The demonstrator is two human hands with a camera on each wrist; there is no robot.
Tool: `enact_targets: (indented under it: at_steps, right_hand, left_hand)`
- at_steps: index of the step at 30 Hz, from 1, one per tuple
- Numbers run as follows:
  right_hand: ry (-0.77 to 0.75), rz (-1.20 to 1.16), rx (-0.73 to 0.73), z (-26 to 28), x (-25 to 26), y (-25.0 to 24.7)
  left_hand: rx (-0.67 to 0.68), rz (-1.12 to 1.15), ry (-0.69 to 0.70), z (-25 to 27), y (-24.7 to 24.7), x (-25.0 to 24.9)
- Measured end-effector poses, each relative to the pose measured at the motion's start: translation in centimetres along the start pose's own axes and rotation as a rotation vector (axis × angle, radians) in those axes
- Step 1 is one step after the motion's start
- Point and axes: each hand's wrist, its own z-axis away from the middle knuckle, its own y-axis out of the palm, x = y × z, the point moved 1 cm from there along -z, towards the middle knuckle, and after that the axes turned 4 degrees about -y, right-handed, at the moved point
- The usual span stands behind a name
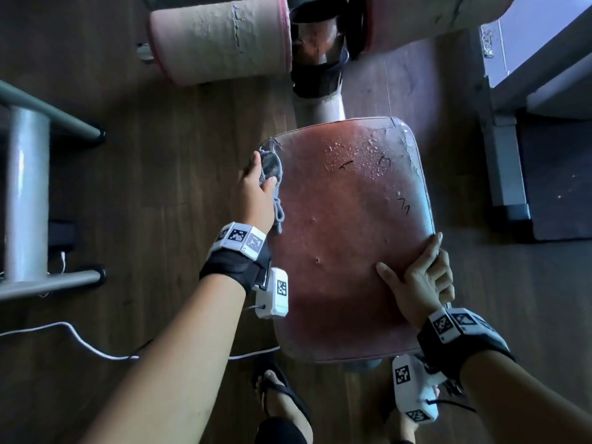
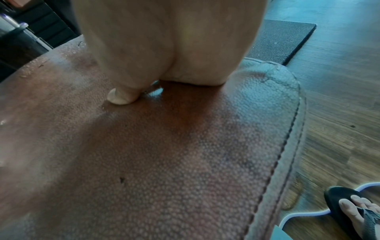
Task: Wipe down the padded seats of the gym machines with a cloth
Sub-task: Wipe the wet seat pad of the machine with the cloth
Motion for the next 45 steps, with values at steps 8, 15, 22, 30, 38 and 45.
enact_targets:
  at_steps: [8,15,22,30,38,45]
  right_hand:
    - [-0.013,-0.006,0.002,-0.1,-0.2,0.1]
    - [-0.005,-0.001,-0.005,0.0,0.1,0.1]
    - [0.044,0.043,0.007,0.3,0.6,-0.2]
    - [0.050,0.054,0.007,0.6,1.2,-0.4]
    - [0.058,0.047,0.014,0.5,1.1,-0.4]
    - [0.066,0.040,0.027,0.6,1.2,-0.6]
  left_hand:
    - [0.023,-0.087,0.054,-0.5,0.2,-1.1]
    - [-0.075,-0.644,0.438,5.0,2.6,-0.6]
    - [0.008,-0.632,0.685,6.7,3.9,-2.6]
    - [0.025,-0.649,0.698,5.1,4.8,-5.0]
    - [0.117,-0.762,0.767,7.6,5.2,-3.9]
    - [0.113,-0.797,0.633,6.0,6.4,-5.6]
